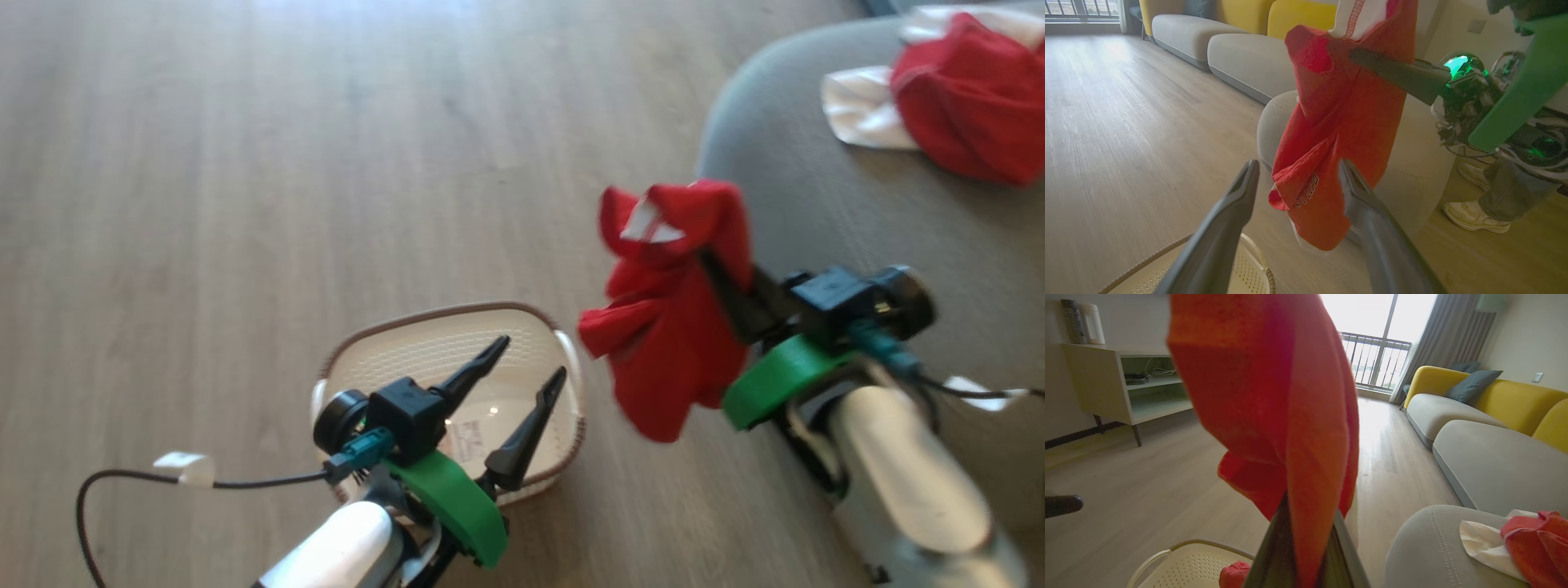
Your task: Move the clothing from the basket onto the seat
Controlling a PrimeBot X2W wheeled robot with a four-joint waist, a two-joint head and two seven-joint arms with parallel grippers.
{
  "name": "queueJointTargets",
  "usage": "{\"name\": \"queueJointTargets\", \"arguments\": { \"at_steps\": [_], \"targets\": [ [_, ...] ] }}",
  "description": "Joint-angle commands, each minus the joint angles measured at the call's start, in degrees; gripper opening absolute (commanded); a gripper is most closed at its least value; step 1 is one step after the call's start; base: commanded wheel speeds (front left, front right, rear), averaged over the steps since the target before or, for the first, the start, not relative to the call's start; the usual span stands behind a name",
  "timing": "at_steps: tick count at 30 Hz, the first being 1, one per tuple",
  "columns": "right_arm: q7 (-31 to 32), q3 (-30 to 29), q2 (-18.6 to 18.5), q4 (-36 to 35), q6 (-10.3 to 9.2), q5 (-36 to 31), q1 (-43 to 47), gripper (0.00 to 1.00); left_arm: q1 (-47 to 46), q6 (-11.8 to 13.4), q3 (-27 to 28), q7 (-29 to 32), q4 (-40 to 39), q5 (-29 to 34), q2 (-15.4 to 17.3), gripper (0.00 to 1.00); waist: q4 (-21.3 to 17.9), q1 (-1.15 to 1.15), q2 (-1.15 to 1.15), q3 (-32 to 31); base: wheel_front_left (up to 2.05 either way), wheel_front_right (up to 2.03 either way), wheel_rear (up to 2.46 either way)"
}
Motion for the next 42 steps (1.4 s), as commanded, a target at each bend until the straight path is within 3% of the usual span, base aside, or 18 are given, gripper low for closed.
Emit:
{"name": "queueJointTargets", "arguments": {
  "at_steps": [1, 6, 14, 25, 34, 39, 42],
  "targets": [
    [0.78, -1.90, -1.13, -4.69, -0.02, -0.51, 0.09, 0.00, -1.78, -0.44, 1.57, -0.91, -0.96, 0.79, -0.50, 1.00, -5.65, 0.00, 0.00, 2.34, 0.00, 0.00, 0.00],
    [2.71, -8.87, -2.90, -10.60, -0.02, -0.78, 3.14, 0.00, -1.94, -1.20, 0.72, -1.37, 0.19, 1.73, -1.71, 1.00, -9.58, 0.00, 0.00, 3.70, 0.00, 0.00, 0.00],
    [4.33, -15.80, -2.80, -16.02, -0.02, -1.19, 6.68, 0.00, -2.46, -1.78, -0.01, -1.52, 0.63, 2.27, -2.24, 1.00, -12.49, 0.00, 0.00, 5.08, 0.00, 0.00, 0.00],
    [4.90, -20.42, -1.39, -19.99, -0.02, -0.89, 5.50, 0.00, -5.05, -1.77, -0.30, 0.41, -1.02, 3.14, -0.88, 1.00, -11.93, 0.00, 0.00, 12.17, 0.00, 0.00, 0.00],
    [7.39, -27.71, -1.89, -17.20, -0.02, 3.95, -12.87, 0.00, -17.17, -3.20, 2.23, 4.61, -2.81, 6.51, 3.01, 1.00, -8.47, 0.00, 0.00, 28.59, 0.00, 0.00, 0.00],
    [10.06, -37.15, -4.19, -11.02, -0.02, 6.52, -30.03, 0.00, -19.61, -3.18, 4.20, 4.68, -2.17, 6.15, 4.41, 1.00, -7.08, 0.00, 0.00, 33.52, 0.00, 0.00, 0.00],
    [12.74, -43.56, -7.64, -6.47, -0.02, 6.00, -39.61, 0.00, -19.60, -3.34, 4.40, 4.18, -1.68, 5.81, 4.61, 1.00, -5.50, 0.00, 0.00, 34.85, 0.00, 0.00, 0.00]
  ]
}}
